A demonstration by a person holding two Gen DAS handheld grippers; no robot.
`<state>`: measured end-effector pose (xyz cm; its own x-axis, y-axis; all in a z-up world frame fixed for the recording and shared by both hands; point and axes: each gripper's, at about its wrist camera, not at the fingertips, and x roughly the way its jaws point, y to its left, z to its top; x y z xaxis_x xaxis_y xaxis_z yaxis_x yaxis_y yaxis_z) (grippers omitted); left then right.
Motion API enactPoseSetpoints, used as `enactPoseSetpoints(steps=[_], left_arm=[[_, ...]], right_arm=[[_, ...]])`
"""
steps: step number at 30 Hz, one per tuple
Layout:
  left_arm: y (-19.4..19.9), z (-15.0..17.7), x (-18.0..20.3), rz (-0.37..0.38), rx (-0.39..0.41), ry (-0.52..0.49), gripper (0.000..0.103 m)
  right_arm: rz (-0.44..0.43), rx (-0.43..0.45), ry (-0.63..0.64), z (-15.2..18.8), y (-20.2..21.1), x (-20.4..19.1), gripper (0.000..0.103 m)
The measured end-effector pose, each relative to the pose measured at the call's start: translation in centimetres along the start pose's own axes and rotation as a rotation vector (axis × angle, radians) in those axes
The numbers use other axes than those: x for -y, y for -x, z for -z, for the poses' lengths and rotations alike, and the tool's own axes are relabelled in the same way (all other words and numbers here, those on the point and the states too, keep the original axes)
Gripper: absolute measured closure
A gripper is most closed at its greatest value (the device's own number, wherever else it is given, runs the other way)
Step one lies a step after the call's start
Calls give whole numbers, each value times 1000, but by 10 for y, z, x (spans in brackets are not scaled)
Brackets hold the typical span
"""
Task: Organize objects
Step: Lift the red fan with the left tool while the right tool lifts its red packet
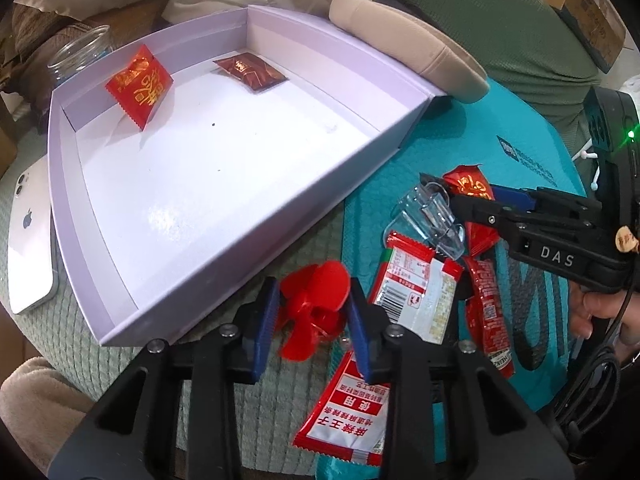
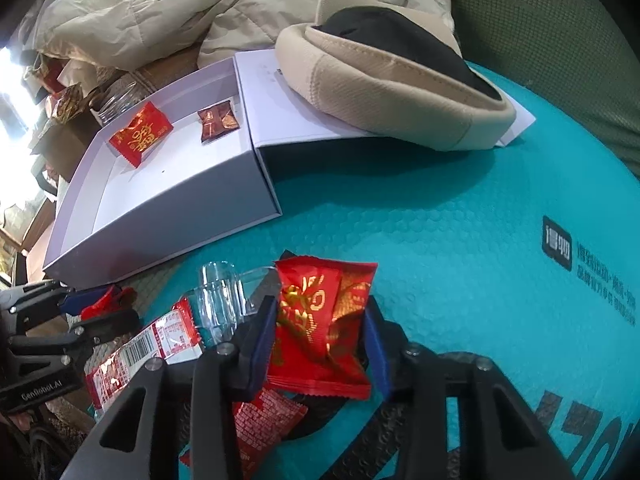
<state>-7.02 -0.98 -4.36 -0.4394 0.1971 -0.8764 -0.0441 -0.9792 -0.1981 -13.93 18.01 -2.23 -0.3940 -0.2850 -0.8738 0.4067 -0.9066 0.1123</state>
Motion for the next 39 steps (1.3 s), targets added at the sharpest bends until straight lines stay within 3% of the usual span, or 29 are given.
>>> enactPoseSetpoints(steps=[24,39], left_arm=[[48,-5,11,32,89,-1,79],[86,6,3,-1,149,14,79]], right_arm=[[10,85,42,-2,49,-7,61],[-26,122,116,2,81,-35,61]])
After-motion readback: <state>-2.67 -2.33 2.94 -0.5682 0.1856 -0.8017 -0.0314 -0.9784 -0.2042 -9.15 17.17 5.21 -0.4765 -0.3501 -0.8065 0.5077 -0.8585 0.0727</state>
